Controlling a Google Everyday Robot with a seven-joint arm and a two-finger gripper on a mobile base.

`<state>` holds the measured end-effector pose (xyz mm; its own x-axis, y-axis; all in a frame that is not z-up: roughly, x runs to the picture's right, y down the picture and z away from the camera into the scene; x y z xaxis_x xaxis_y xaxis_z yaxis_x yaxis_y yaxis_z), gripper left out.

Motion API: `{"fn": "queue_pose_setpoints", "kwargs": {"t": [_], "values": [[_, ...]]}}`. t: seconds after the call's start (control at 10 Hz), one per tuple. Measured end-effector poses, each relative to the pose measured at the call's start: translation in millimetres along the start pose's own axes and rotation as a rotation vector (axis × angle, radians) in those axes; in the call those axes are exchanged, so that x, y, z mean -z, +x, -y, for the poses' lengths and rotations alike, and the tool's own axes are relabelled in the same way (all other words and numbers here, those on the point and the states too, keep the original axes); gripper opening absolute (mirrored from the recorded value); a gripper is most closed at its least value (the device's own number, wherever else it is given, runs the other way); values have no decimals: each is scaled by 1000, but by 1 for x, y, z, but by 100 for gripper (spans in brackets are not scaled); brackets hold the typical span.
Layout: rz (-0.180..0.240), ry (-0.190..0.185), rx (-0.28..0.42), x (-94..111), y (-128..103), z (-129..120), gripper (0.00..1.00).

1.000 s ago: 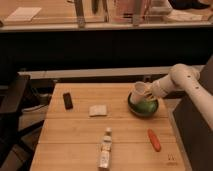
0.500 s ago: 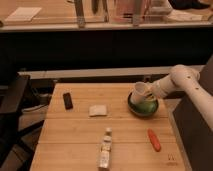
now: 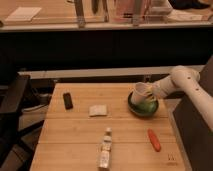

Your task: Place the ceramic cup in the ceramic bowl

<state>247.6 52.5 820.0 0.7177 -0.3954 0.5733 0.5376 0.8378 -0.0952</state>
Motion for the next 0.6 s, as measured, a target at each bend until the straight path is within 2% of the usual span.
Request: {"fn": "queue_pose_setpoints", "kwargs": {"t": [0.1,0.3,0.6], "values": [[-2,1,-2,0,1,0,18],[-4,1,-1,0,1,-1,27],[-9,2,-2,-1,3,-2,28]]}}
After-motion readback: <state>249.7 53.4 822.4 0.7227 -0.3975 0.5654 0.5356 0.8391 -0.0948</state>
